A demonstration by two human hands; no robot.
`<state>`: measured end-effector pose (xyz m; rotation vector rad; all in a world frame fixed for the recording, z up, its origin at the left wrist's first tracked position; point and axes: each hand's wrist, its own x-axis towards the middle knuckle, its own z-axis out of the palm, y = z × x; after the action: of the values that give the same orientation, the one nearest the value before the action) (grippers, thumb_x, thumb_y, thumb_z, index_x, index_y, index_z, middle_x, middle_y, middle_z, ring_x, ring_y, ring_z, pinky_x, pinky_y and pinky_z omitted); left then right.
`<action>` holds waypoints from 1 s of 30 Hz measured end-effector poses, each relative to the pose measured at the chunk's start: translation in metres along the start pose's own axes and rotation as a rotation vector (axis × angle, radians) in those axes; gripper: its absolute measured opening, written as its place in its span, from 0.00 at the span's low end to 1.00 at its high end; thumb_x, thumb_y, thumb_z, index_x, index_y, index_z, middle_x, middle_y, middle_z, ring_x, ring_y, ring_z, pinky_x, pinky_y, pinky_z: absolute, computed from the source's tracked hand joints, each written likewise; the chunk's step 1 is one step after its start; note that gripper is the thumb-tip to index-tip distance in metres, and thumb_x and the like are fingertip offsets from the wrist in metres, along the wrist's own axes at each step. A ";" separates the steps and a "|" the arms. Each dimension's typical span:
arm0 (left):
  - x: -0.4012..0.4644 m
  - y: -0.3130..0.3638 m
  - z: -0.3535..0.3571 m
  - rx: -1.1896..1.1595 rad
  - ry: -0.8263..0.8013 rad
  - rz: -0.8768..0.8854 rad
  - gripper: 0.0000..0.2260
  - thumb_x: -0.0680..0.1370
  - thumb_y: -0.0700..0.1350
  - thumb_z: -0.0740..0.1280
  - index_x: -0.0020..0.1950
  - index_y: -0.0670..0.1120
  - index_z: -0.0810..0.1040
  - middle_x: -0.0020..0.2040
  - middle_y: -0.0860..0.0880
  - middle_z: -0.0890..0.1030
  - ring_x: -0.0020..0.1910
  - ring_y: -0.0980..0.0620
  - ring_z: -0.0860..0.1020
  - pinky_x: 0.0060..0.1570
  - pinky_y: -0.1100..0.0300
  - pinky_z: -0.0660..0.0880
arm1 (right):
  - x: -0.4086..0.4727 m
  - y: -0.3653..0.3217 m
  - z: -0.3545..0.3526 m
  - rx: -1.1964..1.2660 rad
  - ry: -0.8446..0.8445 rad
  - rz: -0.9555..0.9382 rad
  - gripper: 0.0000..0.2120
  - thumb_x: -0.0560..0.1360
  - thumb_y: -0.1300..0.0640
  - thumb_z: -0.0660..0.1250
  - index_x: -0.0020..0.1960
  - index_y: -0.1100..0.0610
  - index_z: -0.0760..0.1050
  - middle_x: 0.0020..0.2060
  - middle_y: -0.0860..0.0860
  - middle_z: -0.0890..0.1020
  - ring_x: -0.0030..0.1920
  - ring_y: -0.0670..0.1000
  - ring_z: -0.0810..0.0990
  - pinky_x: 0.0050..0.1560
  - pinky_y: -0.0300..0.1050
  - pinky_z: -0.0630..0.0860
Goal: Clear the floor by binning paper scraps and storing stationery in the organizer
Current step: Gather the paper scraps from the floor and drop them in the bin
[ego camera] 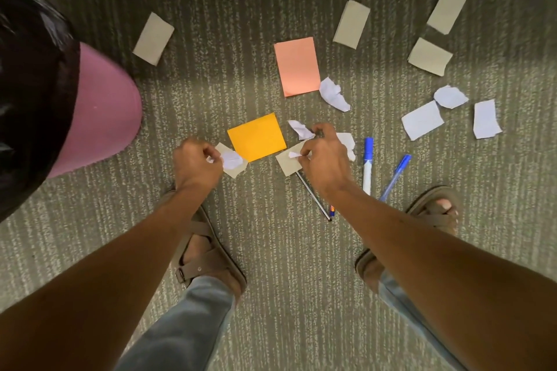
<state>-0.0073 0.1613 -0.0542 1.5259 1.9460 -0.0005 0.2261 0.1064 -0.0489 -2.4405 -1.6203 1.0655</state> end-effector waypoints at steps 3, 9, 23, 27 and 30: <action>-0.004 0.004 -0.006 -0.174 -0.041 -0.031 0.07 0.66 0.33 0.72 0.38 0.43 0.77 0.36 0.47 0.80 0.34 0.49 0.76 0.39 0.59 0.75 | 0.000 0.001 0.004 0.030 0.007 0.031 0.03 0.72 0.64 0.72 0.44 0.63 0.83 0.63 0.54 0.72 0.47 0.58 0.81 0.51 0.52 0.80; 0.003 0.042 -0.027 -0.430 -0.332 0.037 0.15 0.67 0.29 0.73 0.48 0.43 0.76 0.40 0.50 0.78 0.37 0.56 0.76 0.38 0.69 0.75 | -0.012 0.007 0.000 0.397 0.065 0.116 0.04 0.63 0.66 0.75 0.34 0.60 0.81 0.40 0.54 0.82 0.38 0.53 0.81 0.45 0.50 0.80; 0.001 0.150 0.032 0.138 -0.427 0.488 0.07 0.70 0.33 0.69 0.43 0.43 0.84 0.52 0.43 0.78 0.54 0.45 0.75 0.53 0.56 0.72 | -0.023 0.056 -0.048 0.499 0.178 0.315 0.09 0.69 0.57 0.75 0.49 0.51 0.83 0.38 0.47 0.83 0.37 0.49 0.79 0.43 0.50 0.79; -0.004 0.158 0.045 0.354 -0.355 0.596 0.12 0.71 0.35 0.69 0.53 0.44 0.83 0.59 0.45 0.75 0.62 0.44 0.70 0.59 0.52 0.71 | -0.007 0.054 -0.050 0.333 0.162 0.228 0.09 0.69 0.57 0.76 0.50 0.54 0.84 0.51 0.54 0.80 0.50 0.53 0.78 0.50 0.47 0.77; -0.008 0.161 0.050 0.473 -0.355 0.588 0.15 0.71 0.33 0.68 0.56 0.44 0.79 0.60 0.44 0.75 0.60 0.42 0.72 0.53 0.52 0.72 | 0.001 0.049 -0.051 0.260 0.130 0.224 0.09 0.71 0.59 0.75 0.51 0.56 0.83 0.58 0.53 0.77 0.55 0.52 0.77 0.55 0.42 0.74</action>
<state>0.1572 0.1863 -0.0280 2.1844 1.2155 -0.4729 0.2937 0.1014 -0.0290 -2.4946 -1.1147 1.0416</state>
